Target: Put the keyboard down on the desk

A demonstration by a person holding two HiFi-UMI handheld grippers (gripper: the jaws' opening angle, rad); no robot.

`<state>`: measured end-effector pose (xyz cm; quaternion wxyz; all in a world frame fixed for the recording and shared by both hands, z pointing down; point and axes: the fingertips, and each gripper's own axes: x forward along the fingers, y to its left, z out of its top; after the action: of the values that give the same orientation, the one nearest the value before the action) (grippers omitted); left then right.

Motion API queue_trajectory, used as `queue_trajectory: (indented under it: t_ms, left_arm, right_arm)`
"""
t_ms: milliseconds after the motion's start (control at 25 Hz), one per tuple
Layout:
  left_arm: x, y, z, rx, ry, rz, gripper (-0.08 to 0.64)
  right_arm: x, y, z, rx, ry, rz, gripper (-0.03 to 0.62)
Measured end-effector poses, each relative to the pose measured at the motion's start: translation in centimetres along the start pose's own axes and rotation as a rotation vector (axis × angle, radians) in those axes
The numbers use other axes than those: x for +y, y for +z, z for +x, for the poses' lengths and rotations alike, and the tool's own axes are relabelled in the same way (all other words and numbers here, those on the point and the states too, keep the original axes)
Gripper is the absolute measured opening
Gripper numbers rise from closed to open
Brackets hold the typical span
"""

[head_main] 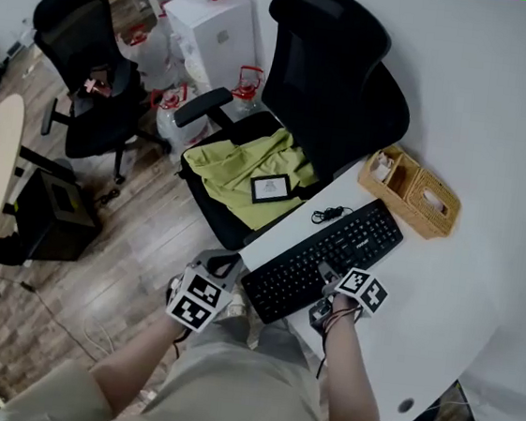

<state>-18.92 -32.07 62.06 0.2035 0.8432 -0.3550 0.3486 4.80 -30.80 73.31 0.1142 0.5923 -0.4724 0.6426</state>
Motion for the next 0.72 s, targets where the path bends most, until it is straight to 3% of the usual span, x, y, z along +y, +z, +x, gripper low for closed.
queue_trajectory:
  t_ms: [320,520,720]
  left_arm:
    - [-0.5,0.1,-1.2,-0.027,0.02,0.004,0.023]
    - [-0.6,0.5,-2.4,-0.049,0.043,0.01,0.023]
    - [-0.4,1.9,-4.1,-0.088,0.063,0.012,0.023]
  right_arm:
    - [-0.7,0.9,-3.3,-0.073,-0.012,-0.09,0.385]
    - [1.3,1.3,-5.3,-0.094,0.064,-0.133,0.385]
    - [5.3,1.3,-8.3,-0.117,0.17,-0.284,0.377]
